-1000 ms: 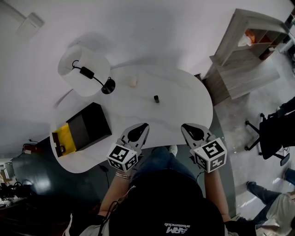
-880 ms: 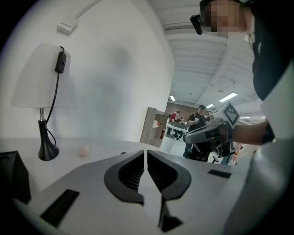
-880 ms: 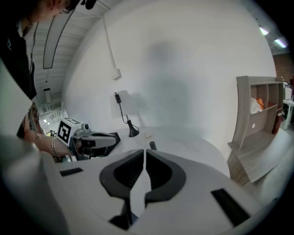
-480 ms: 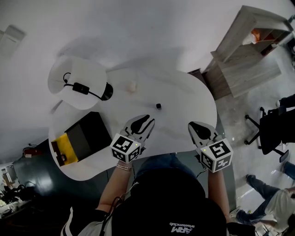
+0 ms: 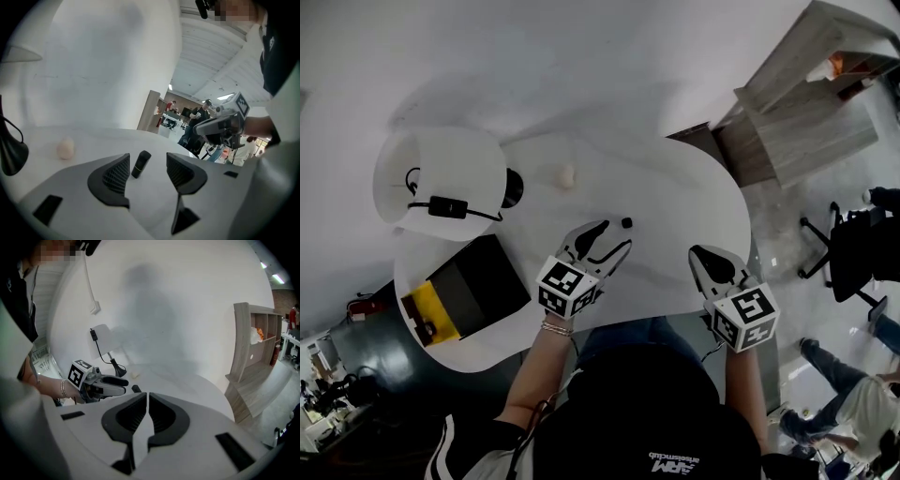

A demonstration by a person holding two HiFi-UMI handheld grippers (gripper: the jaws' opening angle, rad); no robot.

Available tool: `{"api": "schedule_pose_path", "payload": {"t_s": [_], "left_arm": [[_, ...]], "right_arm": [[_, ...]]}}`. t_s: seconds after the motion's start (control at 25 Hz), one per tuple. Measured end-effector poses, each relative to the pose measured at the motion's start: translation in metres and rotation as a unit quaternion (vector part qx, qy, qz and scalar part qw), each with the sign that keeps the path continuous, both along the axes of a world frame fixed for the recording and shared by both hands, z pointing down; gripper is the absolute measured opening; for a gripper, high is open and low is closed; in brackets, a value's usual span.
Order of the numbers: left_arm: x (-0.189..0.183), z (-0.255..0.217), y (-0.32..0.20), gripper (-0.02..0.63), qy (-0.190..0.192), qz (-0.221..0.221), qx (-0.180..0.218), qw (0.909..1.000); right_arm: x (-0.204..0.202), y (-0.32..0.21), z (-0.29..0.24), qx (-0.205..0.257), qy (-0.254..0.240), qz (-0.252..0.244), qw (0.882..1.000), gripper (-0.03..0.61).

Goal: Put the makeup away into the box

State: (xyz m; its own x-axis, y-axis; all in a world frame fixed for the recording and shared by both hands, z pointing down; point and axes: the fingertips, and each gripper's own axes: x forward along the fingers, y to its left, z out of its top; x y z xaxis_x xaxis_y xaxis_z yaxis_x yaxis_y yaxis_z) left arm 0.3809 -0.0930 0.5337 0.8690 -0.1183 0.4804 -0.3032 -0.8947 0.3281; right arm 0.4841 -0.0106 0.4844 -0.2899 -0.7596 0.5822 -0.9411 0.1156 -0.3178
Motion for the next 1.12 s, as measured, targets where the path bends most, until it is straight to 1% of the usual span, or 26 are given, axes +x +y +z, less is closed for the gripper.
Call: {"api": "schedule_pose_path", "payload": {"t_s": [0.16, 0.28, 0.48, 0.56, 0.6, 0.64, 0.68, 0.88, 1.12], "left_arm": [[0.01, 0.016, -0.002, 0.242, -0.004, 0.017, -0.011, 0.9998], [0.015, 0.027, -0.006, 0.242, -0.018, 0.029, 0.006, 0.9994], [0.027, 0.035, -0.008, 0.241, -0.02, 0.038, 0.013, 0.999], [0.029, 0.036, -0.01, 0.239, -0.025, 0.038, 0.023, 0.9987], [0.028, 0.036, -0.012, 0.22, -0.03, 0.037, 0.031, 0.9984], [0.027, 0.036, -0.014, 0.132, -0.036, 0.035, 0.039, 0.998], [0.026, 0.036, -0.015, 0.117, -0.041, 0.034, 0.043, 0.9977], [0.024, 0.036, -0.012, 0.115, -0.047, 0.047, 0.045, 0.9968], [0.02, 0.026, -0.012, 0.115, -0.045, 0.034, 0.047, 0.9973]], "right_arm": [[-0.001, -0.005, 0.013, -0.018, -0.005, -0.004, 1.0, 0.031], [-0.004, -0.007, 0.021, -0.029, -0.001, -0.015, 0.999, 0.031], [-0.002, -0.005, 0.034, -0.049, -0.005, -0.02, 0.999, 0.031], [-0.003, -0.004, 0.039, -0.056, -0.005, -0.025, 0.998, 0.031], [-0.004, -0.005, 0.04, -0.058, -0.006, -0.026, 0.998, 0.031], [-0.003, -0.005, 0.04, -0.058, -0.005, -0.027, 0.998, 0.031], [-0.003, -0.007, 0.041, -0.058, -0.004, -0.029, 0.998, 0.031], [-0.003, -0.012, 0.037, -0.052, 0.01, -0.039, 0.998, 0.031], [-0.005, -0.008, 0.031, -0.045, 0.009, -0.045, 0.998, 0.031]]}}
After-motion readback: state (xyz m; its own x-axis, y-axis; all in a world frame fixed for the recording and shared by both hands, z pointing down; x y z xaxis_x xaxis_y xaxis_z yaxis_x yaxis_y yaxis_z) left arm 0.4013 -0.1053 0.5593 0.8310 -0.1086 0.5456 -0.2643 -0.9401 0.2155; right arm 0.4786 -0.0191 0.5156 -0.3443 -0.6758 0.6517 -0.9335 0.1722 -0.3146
